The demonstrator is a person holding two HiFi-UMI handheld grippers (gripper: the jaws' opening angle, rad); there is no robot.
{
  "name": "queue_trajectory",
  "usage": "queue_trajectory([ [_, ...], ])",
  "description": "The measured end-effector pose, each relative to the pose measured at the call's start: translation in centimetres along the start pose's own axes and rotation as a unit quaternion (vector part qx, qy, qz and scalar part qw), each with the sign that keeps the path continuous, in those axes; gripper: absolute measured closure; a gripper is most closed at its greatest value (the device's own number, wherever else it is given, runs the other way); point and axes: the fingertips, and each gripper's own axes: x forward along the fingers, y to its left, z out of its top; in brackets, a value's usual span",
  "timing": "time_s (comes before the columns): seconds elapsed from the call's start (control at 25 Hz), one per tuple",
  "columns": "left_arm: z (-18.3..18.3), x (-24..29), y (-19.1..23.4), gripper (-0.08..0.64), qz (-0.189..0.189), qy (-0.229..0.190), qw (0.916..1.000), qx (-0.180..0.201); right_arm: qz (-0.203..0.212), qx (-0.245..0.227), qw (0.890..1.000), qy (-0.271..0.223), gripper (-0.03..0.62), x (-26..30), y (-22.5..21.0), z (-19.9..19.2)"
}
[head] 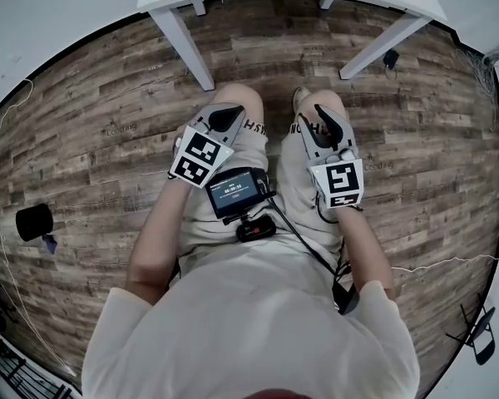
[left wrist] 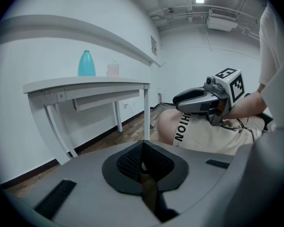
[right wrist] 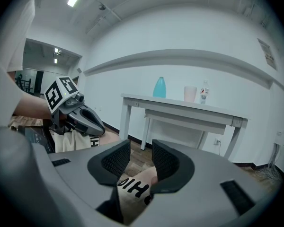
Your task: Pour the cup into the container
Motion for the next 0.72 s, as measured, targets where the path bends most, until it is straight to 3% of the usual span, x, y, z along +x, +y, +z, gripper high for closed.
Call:
queue_trajectory([
  [0.72,0.09,0.10,-0.11,0.549,-0.003,0.002,1.0000,0.002,-0.001,0.000,1.000,0.000,0.451,-0.16,0.09,0.08],
])
